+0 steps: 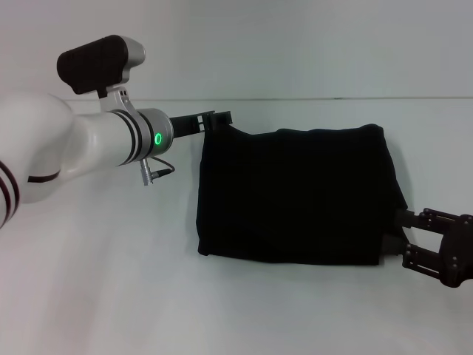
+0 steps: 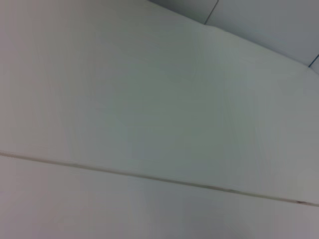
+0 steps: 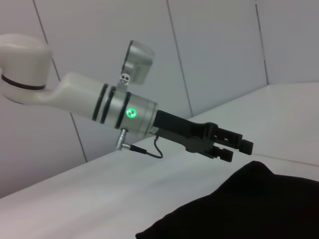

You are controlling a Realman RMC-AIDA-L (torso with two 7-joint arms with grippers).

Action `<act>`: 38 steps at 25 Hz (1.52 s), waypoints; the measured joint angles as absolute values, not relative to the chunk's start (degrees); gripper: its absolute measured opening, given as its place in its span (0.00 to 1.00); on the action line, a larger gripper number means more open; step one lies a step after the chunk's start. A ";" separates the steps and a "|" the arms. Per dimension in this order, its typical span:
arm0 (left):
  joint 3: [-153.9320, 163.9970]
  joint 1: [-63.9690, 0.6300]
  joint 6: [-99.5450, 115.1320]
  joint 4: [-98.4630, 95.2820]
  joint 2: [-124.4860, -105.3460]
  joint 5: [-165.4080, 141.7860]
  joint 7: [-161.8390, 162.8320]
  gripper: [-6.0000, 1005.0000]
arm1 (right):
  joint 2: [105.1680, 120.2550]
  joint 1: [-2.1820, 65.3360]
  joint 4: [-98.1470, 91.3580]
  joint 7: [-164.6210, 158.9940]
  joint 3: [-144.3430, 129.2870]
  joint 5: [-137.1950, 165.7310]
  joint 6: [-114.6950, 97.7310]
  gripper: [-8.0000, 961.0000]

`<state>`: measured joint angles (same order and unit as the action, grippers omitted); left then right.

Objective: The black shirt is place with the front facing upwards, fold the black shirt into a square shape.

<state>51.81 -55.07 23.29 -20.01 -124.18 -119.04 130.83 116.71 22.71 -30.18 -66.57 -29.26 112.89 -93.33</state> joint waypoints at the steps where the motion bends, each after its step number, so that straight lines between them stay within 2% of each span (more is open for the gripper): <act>1: 51.82 -55.25 22.69 -19.58 -124.17 -119.04 130.47 0.79 | 116.69 22.72 -30.18 -66.57 -29.20 112.90 -93.55 0.63; 38: 55.39 -57.83 17.39 -13.91 -124.79 -118.11 125.77 0.79 | 116.78 23.33 -30.24 -68.11 -29.63 113.03 -94.12 0.63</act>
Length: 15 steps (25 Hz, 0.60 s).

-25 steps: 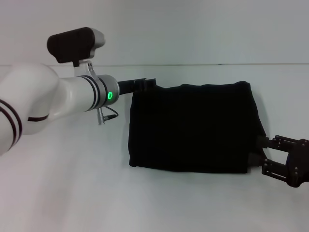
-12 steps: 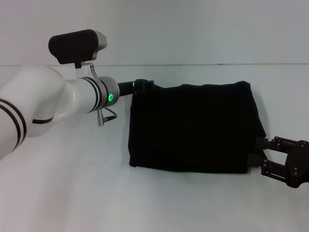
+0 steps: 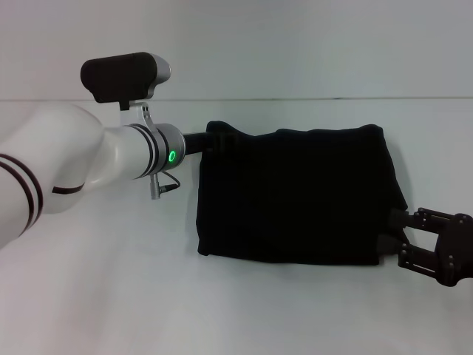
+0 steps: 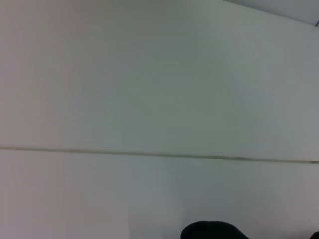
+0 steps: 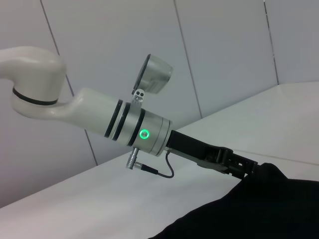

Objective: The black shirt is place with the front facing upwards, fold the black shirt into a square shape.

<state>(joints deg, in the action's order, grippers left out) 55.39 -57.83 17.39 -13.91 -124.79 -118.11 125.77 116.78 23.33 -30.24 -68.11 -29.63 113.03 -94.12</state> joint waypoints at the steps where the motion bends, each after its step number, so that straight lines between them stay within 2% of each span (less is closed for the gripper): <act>1: 55.39 -57.81 17.39 -13.79 -124.79 -118.11 125.77 0.79 | 116.80 23.40 -30.24 -68.12 -29.62 113.03 -94.12 0.63; 13: 54.22 -54.64 19.57 -14.42 -124.66 -116.50 125.74 0.79 | 117.53 27.27 -30.23 -70.55 -29.77 114.43 -93.78 0.63; 15: 54.49 -53.92 21.10 -15.73 -124.58 -115.24 125.50 0.65 | 117.50 27.10 -30.23 -70.56 -29.78 114.44 -93.78 0.63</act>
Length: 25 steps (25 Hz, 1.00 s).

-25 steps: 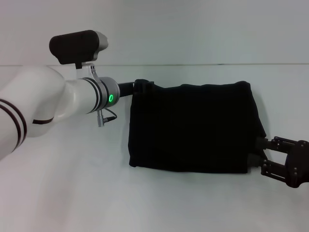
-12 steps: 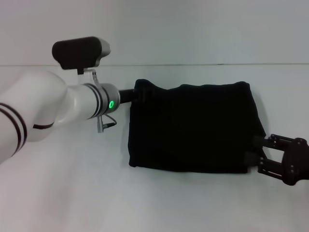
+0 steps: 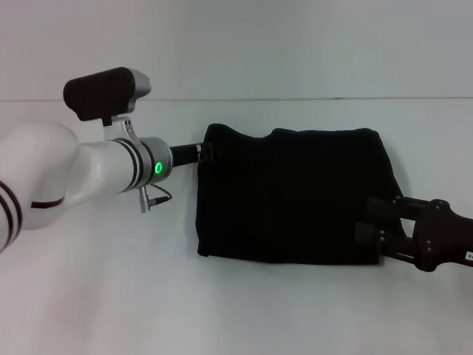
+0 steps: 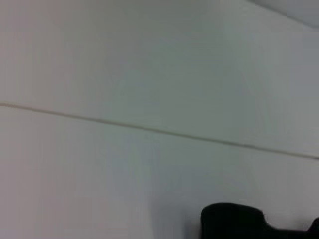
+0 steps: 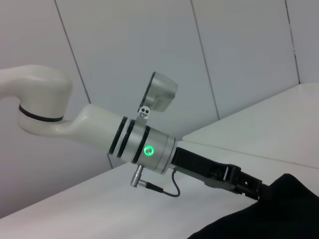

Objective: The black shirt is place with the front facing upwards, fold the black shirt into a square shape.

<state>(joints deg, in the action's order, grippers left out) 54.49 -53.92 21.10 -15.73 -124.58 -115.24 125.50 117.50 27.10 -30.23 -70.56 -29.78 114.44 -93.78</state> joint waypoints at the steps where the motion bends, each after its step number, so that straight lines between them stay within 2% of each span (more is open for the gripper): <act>1: 54.60 -53.46 21.76 -16.55 -124.50 -114.91 125.36 0.58 | 117.50 27.04 -30.24 -70.57 -29.79 114.44 -93.77 0.63; 12: 54.72 -53.53 21.82 -16.79 -124.52 -114.85 123.61 0.18 | 117.68 27.41 -30.33 -70.57 -29.83 114.43 -93.66 0.62; 17: 54.78 -53.48 21.18 -17.69 -124.61 -113.51 122.22 0.20 | 117.68 27.48 -30.33 -70.58 -29.82 114.43 -93.62 0.62; 25: 54.77 -53.64 20.52 -17.89 -124.69 -110.32 116.91 0.34 | 117.78 27.86 -30.33 -70.57 -30.01 114.43 -93.72 0.62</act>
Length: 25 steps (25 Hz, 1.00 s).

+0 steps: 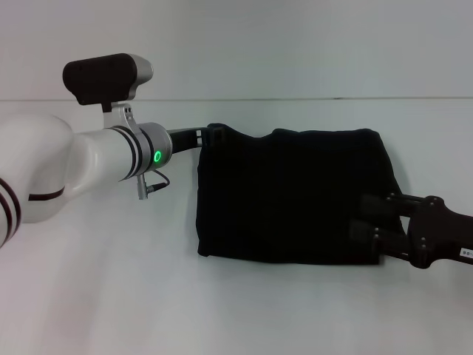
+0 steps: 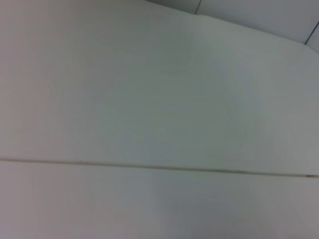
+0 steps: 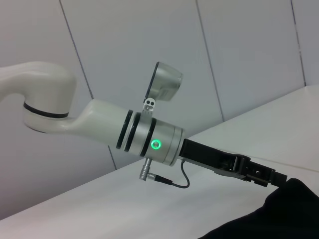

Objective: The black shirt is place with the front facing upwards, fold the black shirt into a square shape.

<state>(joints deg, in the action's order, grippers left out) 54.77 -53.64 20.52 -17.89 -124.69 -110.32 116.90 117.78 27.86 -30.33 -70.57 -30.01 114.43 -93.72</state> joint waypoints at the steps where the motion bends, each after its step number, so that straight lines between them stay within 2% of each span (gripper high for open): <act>1: 54.76 -53.64 20.25 -17.86 -124.69 -110.10 116.90 0.36 | 117.83 27.95 -30.33 -70.57 -30.16 114.43 -93.67 0.62; 3: 54.76 -53.53 19.82 -17.77 -124.71 -109.73 116.89 0.40 | 117.91 28.15 -30.33 -70.58 -30.32 114.43 -93.63 0.62; 6: 54.75 -53.42 19.61 -17.58 -124.70 -109.61 116.87 0.60 | 117.96 28.48 -30.33 -70.58 -30.65 114.43 -93.60 0.62; 11: 54.75 -53.40 19.65 -16.92 -124.64 -109.59 116.85 0.84 | 118.06 28.70 -30.32 -70.57 -31.24 114.43 -93.50 0.62; 17: 54.81 -53.37 20.18 -16.83 -124.71 -109.59 116.82 0.89 | 118.14 28.82 -30.32 -70.58 -31.29 114.43 -93.50 0.62; 25: 55.59 -53.56 20.83 -16.42 -124.70 -109.59 116.81 0.86 | 118.15 28.83 -30.33 -70.57 -31.29 114.43 -93.43 0.62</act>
<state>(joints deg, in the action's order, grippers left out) 55.59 -53.56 20.83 -16.42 -124.70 -109.59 116.81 118.15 28.83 -30.33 -70.57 -31.29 114.43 -93.43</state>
